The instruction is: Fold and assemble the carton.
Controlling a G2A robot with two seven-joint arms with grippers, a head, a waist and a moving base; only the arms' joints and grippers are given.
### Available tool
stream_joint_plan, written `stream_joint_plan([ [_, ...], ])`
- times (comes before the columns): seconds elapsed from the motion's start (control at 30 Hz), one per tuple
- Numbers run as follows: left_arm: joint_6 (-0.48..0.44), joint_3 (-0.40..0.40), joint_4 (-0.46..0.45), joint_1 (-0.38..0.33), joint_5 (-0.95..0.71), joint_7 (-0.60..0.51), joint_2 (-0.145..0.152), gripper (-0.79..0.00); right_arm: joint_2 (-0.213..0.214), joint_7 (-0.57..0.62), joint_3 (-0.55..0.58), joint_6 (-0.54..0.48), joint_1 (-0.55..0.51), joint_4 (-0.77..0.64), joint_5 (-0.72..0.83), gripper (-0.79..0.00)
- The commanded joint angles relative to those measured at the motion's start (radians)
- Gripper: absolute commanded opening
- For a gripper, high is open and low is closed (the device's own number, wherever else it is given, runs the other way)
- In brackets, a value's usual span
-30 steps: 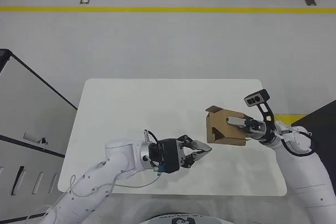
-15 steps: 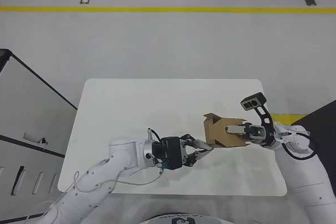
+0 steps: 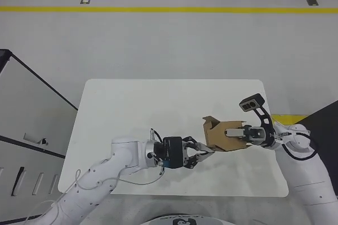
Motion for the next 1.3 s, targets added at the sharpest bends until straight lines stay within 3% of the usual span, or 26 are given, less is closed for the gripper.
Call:
stream_joint_plan([
  [0.0, -0.015, 0.004, 0.008, -0.006, -0.009, -0.005, -0.001, -0.785, 0.0, 0.002, 0.0, 0.003, 0.002, 0.002, -0.003, -0.785],
  [0.33, -0.011, 0.009, 0.023, -0.028, -0.032, -0.002, -0.005, -0.785, -0.001, 0.01, 0.001, 0.013, 0.009, 0.01, -0.018, -0.785],
  [0.63, 0.015, -0.027, -0.001, -0.005, -0.002, 0.017, 0.003, -0.785, -0.001, 0.0, 0.002, 0.023, 0.008, 0.01, -0.026, -0.785],
  [1.27, -0.01, -0.003, 0.015, -0.02, -0.021, 0.019, -0.001, -0.785, 0.002, 0.018, -0.008, 0.021, 0.005, 0.002, -0.023, -0.785],
])
